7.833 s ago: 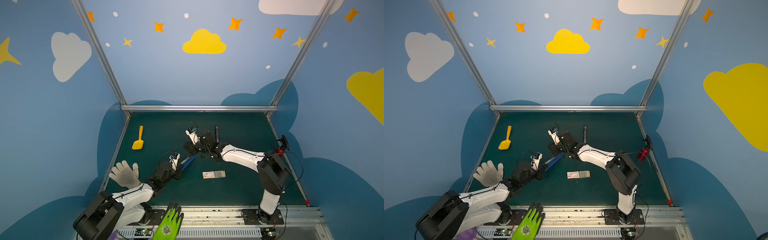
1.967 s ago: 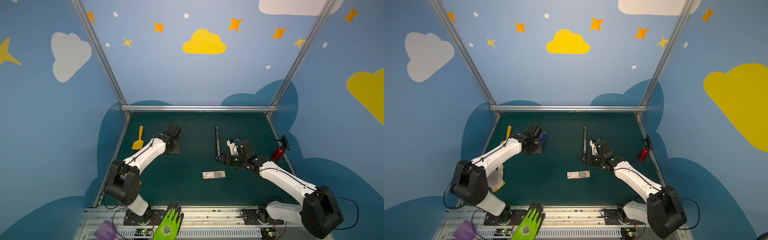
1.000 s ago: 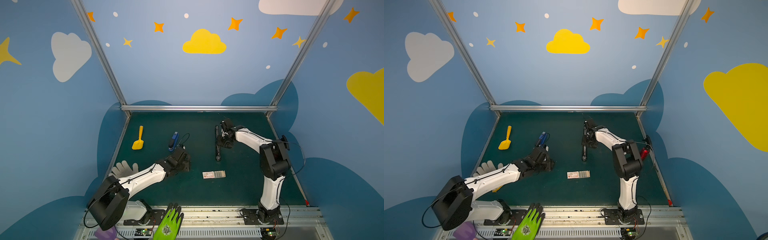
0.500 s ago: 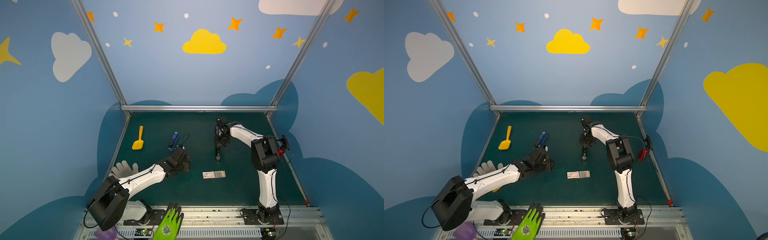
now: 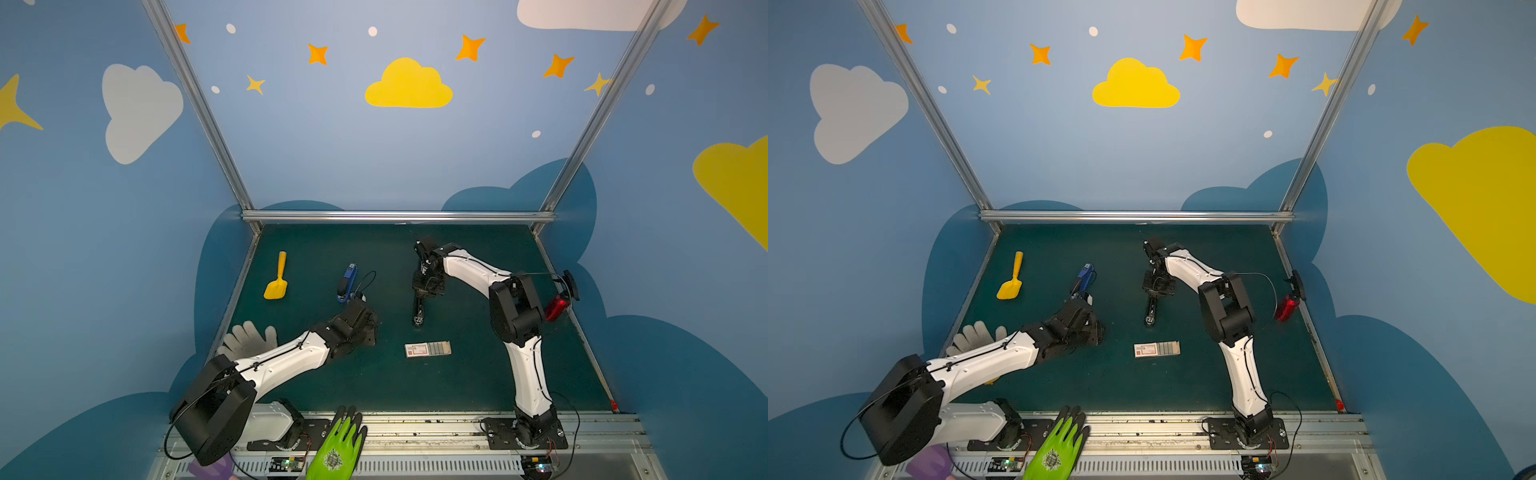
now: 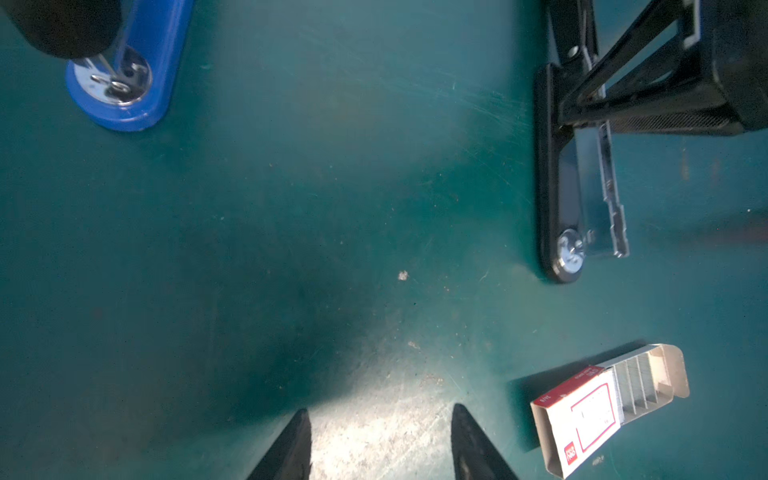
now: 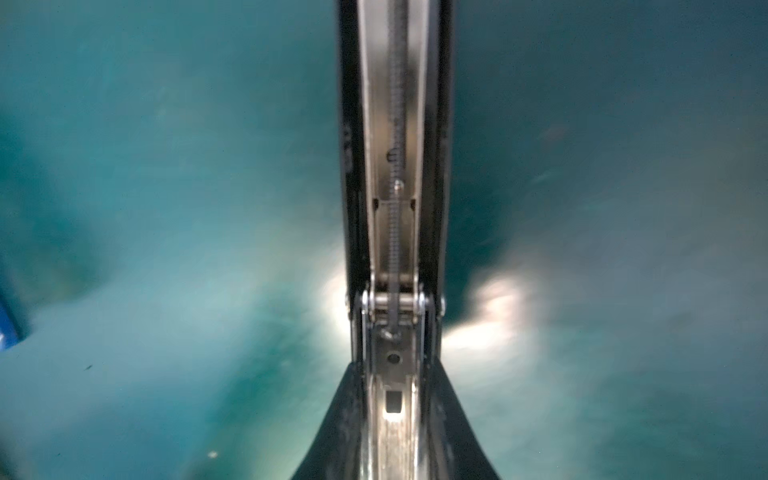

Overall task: Load the staples into the stapler
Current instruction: 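Slide the black stapler toward the left gripper and release it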

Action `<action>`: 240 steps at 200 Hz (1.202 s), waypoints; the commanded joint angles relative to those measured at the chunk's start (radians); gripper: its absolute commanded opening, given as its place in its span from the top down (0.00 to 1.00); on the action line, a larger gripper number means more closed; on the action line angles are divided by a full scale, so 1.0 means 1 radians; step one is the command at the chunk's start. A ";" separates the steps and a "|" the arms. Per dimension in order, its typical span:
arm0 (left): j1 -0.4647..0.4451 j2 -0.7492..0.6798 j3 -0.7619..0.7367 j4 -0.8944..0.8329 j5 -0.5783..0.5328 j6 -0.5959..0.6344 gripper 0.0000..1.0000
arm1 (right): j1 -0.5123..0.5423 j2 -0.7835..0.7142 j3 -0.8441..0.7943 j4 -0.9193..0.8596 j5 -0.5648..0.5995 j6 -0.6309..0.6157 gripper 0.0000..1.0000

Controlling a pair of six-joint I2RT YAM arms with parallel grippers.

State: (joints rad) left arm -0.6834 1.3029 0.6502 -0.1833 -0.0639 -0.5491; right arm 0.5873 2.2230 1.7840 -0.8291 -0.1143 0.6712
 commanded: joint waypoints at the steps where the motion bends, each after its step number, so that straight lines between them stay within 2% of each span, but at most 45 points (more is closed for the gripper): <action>1: 0.003 -0.032 -0.004 -0.014 -0.026 -0.008 0.46 | 0.044 0.018 0.023 -0.006 -0.075 0.077 0.77; 23: 0.003 -0.043 -0.005 -0.026 -0.042 -0.009 0.46 | 0.073 0.021 0.035 0.023 -0.124 0.101 0.65; 39: 0.002 -0.055 -0.006 -0.035 -0.054 -0.010 0.46 | 0.083 0.014 0.028 0.066 -0.172 0.101 0.64; 69: 0.002 -0.073 -0.011 -0.042 -0.066 -0.019 0.46 | 0.080 -0.023 -0.025 0.118 -0.209 0.091 0.65; 103: 0.002 -0.073 -0.011 -0.036 -0.048 -0.009 0.46 | 0.054 -0.140 -0.149 0.131 -0.176 0.059 0.64; 131: 0.002 -0.066 -0.002 -0.010 0.012 0.016 0.46 | 0.029 -0.291 -0.289 0.131 -0.136 -0.011 0.66; 157: 0.001 -0.043 0.012 0.043 0.132 0.067 0.46 | 0.003 -0.449 -0.436 0.140 -0.120 -0.081 0.68; 178: -0.004 -0.002 0.037 0.048 0.150 0.069 0.46 | -0.018 -0.539 -0.515 0.126 -0.114 -0.106 0.68; 214: -0.022 0.064 0.089 0.055 0.182 0.069 0.46 | -0.032 -0.602 -0.581 0.073 -0.070 -0.144 0.76; 240: -0.046 0.118 0.140 0.036 0.187 0.084 0.45 | -0.032 -0.638 -0.633 0.065 -0.065 -0.160 0.76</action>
State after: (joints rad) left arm -0.7094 1.3815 0.7338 -0.1463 0.1005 -0.4923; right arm 0.5568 1.6337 1.1923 -0.7185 -0.2081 0.5507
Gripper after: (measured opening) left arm 0.546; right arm 0.237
